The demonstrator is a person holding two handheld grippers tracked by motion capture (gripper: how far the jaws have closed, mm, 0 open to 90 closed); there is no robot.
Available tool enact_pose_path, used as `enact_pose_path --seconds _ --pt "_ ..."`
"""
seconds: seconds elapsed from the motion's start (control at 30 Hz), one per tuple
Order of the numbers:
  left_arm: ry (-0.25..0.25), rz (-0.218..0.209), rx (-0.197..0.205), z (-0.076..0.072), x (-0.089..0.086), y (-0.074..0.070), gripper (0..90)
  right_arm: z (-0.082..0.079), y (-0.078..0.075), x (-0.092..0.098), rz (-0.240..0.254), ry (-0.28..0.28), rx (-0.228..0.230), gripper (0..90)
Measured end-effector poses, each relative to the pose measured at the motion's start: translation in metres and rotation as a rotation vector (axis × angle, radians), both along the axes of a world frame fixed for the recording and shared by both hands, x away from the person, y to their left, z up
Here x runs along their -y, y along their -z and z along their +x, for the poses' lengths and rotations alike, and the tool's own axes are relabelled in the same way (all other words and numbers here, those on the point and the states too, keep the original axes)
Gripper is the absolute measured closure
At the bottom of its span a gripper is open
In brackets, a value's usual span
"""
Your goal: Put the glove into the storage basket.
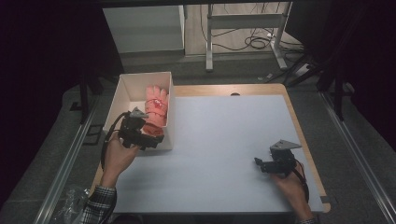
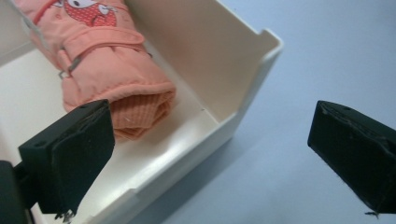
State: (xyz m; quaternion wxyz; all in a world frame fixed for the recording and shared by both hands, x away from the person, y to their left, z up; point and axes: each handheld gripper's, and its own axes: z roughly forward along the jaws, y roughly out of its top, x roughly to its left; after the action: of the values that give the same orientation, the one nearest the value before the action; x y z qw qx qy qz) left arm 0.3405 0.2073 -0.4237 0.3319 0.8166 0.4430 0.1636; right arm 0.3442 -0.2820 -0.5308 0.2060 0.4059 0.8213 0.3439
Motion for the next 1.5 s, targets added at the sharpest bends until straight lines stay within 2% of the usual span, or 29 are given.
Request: enact_pose_path --seconds 0.63,0.9,1.23,1.5 --pt "0.089 -0.014 0.022 -0.029 0.033 0.009 1.2 0.000 0.000 0.000 0.001 0.001 0.001 19.5" --pt "0.144 -0.022 0.030 -0.039 0.051 0.015 1.2 0.000 0.000 0.000 -0.001 0.002 0.003 19.3" --pt "0.198 -0.056 0.026 -0.039 0.075 0.035 1.2 0.000 0.000 0.000 -0.001 0.002 0.003 19.3" --pt "0.230 -0.054 0.019 -0.034 0.090 0.059 1.2 0.000 0.000 0.000 -0.001 0.002 0.003 19.3"
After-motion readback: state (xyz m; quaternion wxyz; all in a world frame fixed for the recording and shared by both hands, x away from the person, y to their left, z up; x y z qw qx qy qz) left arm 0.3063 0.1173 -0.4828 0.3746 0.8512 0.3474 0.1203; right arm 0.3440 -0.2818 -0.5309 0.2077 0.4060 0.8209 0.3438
